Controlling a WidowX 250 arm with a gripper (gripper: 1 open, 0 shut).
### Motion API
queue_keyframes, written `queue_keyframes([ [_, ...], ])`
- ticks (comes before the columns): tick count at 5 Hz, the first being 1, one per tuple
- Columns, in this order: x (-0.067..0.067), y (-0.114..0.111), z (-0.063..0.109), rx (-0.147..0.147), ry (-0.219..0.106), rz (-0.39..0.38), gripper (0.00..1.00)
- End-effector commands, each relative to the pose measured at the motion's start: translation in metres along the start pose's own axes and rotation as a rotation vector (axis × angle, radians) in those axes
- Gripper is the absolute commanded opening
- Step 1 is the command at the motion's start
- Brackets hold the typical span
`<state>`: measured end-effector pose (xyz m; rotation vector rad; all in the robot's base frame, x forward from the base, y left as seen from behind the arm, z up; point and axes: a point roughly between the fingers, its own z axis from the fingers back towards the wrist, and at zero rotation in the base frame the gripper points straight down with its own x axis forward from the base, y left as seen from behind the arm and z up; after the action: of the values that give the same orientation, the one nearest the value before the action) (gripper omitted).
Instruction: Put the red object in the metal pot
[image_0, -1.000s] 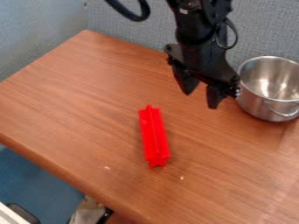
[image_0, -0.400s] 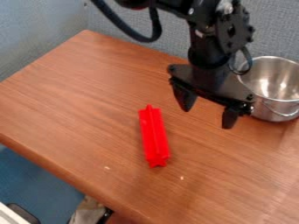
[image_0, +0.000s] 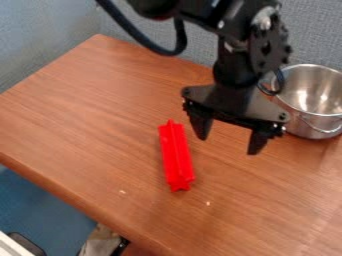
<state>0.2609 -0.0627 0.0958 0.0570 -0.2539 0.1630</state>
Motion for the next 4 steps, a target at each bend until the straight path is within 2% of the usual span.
queue_keyframes([
  [1, 0.014, 0.015, 0.024, -0.009, -0.004, 0.023, 1.00],
  [3, 0.004, -0.004, 0.011, 0.013, 0.009, 0.041, 1.00],
  [4, 0.010, 0.003, 0.011, 0.052, 0.021, 0.130, 1.00],
])
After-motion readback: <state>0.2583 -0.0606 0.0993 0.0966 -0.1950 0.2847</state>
